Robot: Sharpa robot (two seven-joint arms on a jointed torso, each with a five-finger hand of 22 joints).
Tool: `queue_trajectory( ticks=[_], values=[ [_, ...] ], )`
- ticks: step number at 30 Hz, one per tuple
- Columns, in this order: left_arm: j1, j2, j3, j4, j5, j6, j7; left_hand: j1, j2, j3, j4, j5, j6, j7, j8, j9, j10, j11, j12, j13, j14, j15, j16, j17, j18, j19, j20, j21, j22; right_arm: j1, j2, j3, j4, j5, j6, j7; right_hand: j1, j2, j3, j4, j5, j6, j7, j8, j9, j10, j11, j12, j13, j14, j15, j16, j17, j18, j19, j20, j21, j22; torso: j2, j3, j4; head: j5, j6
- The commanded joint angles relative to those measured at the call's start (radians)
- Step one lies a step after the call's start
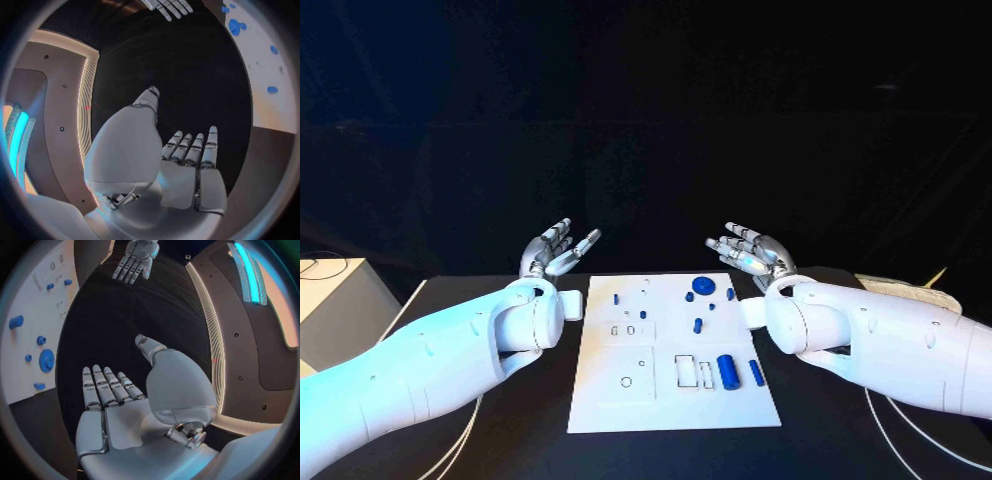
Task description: Assemble the parts on the task board
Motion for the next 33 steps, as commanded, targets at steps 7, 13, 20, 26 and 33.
queue_trajectory(
  ticks=[7, 13, 20, 26, 33],
  values=[
    [-0.002, 0.017, 0.013, -0.037, -0.046, 0.129, -0.037, 0.067, 0.054, 0.048, 0.01, 0.004, 0.182, 0.089, 0.046, 0.026, 0.21, 0.05, 0.024, 0.016, 0.25, 0.02, 0.055, 0.035, 0.038, 0.205, 0.02, 0.05, 0.025, 0.034, 0.016, -0.025, -0.054, -0.081, 0.229, -0.115, 0.139, -0.011, 0.038, -0.058, -0.025, 0.378, 0.127, 0.089, 0.054, 0.432, -0.032, 0.035, 0.024, 0.406, -0.044, 0.065, 0.042, 0.077, 0.421, 0.007, 0.062, 0.034, 0.0, -0.0001, 0.0, 0.0, 0.0],
    [-0.002, -0.092, 0.025, 0.087, -0.068, 0.166, -0.031, 0.075, 0.073, 0.099, 0.0, -0.001, 0.511, 0.103, 0.127, 0.073, 0.664, 0.055, 0.082, 0.039, 0.637, -0.044, 0.17, 0.109, 0.093, 0.486, 0.006, 0.152, 0.054, 0.068, 0.005, -0.024, -0.111, -0.656, 0.146, -0.087, 0.157, -0.032, 0.076, -0.072, -0.038, 0.574, 0.094, 0.13, 0.076, 0.6, -0.073, 0.039, 0.025, 0.562, -0.095, 0.108, 0.058, 0.101, 0.617, -0.026, 0.11, 0.039, 0.046, -0.0044, -0.0062, -0.009, -0.006],
    [-0.002, -0.138, 0.047, 0.169, -0.098, 0.174, -0.04, 0.081, 0.044, 0.172, 0.003, -0.001, 0.624, 0.073, 0.173, 0.095, 0.832, 0.009, 0.093, 0.047, 0.791, -0.102, 0.267, 0.208, 0.092, 0.614, -0.053, 0.236, 0.084, 0.093, 0.005, -0.023, -0.122, -0.887, 0.136, -0.142, 0.163, -0.057, 0.102, -0.08, -0.042, 0.653, 0.064, 0.14, 0.082, 0.721, -0.116, 0.034, 0.026, 0.76, -0.167, 0.181, 0.11, 0.097, 0.807, -0.11, 0.201, 0.072, 0.077, -0.0099, -0.003, -0.018, 0.004],
    [-0.002, -0.181, 0.066, 0.244, -0.112, 0.193, -0.047, 0.082, 0.011, 0.232, -0.006, -0.002, 0.652, 0.059, 0.187, 0.112, 0.899, -0.013, 0.072, 0.045, 0.835, -0.133, 0.386, 0.314, 0.088, 0.662, -0.092, 0.329, 0.135, 0.115, 0.003, -0.02, -0.119, -1.057, 0.13, -0.211, 0.154, -0.082, 0.097, -0.083, -0.018, 0.722, 0.024, 0.145, 0.093, 0.831, -0.169, 0.026, 0.028, 1.032, -0.251, 0.367, 0.264, 0.093, 1.003, -0.198, 0.429, 0.203, 0.106, -0.0143, 0.0034, -0.028, 0.014],
    [-0.003, -0.233, 0.088, 0.338, -0.123, 0.217, -0.055, 0.06, -0.011, 0.275, -0.02, -0.004, 0.657, 0.047, 0.197, 0.133, 0.93, -0.023, 0.048, 0.045, 0.844, -0.159, 0.698, 0.517, 0.082, 0.661, -0.127, 0.568, 0.292, 0.131, 0.004, -0.018, -0.117, -1.248, 0.158, -0.312, 0.113, -0.132, 0.197, -0.051, 0.014, 0.733, 0.012, 0.127, 0.126, 0.863, -0.181, 0.027, 0.037, 1.059, -0.262, 0.914, 0.73, 0.029, 1.108, -0.211, 0.968, 0.778, 0.144, -0.0223, 0.0134, -0.039, 0.025]
  ],
)
